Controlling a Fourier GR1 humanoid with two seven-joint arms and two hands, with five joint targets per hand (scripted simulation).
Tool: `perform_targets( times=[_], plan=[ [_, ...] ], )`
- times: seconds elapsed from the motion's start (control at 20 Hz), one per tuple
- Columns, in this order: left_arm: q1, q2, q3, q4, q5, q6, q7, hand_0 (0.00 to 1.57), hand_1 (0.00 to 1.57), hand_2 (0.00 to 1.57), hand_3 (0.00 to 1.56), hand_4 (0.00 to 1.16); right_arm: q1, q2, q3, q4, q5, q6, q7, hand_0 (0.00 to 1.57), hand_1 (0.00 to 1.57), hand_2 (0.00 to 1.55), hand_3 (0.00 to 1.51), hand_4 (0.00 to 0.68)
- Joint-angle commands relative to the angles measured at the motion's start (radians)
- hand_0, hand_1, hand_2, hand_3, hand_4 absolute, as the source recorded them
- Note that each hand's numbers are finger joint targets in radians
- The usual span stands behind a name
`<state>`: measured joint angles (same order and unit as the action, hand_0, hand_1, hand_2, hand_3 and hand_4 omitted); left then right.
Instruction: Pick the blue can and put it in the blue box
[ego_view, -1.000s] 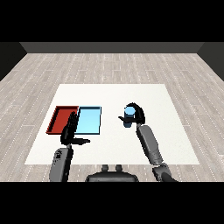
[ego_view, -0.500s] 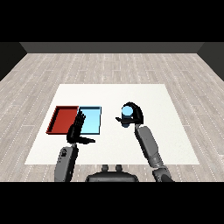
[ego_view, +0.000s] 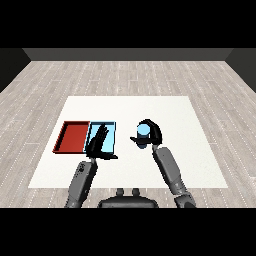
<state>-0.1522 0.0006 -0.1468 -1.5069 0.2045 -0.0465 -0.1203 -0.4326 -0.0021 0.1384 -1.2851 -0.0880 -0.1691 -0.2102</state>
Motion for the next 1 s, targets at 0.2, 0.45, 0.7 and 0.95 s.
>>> perform_targets(
  times=[0.2, 0.45, 0.7, 0.95],
  plan=[
    [-0.08, -0.001, -0.125, 0.132, -0.012, 0.121, -0.023, 0.0, 0.0, 0.0, 0.0, 0.0, -0.048, 0.002, 0.04, -0.003, 0.002, -0.024, 0.039, 1.45, 1.45, 1.46, 1.43, 0.621],
    [-0.117, 0.0, -0.093, 0.156, -0.028, 0.106, -0.011, 0.0, 0.0, 0.0, 0.0, 0.0, 0.002, 0.002, 0.083, -0.012, 0.017, -0.016, -0.011, 1.44, 1.44, 1.45, 1.43, 0.606],
    [-0.126, -0.001, -0.186, 0.182, 0.01, 0.181, -0.029, 0.0, 0.0, 0.0, 0.0, 0.0, -0.056, 0.002, 0.156, -0.024, -0.038, -0.072, 0.019, 1.42, 1.42, 1.46, 1.43, 0.625],
    [-0.157, -0.001, -0.269, 0.232, 0.075, 0.26, -0.062, 0.0, 0.0, 0.0, 0.0, 0.0, -0.061, 0.002, 0.17, -0.091, -0.002, -0.098, 0.101, 1.43, 1.43, 1.46, 1.43, 0.608]
  ],
)
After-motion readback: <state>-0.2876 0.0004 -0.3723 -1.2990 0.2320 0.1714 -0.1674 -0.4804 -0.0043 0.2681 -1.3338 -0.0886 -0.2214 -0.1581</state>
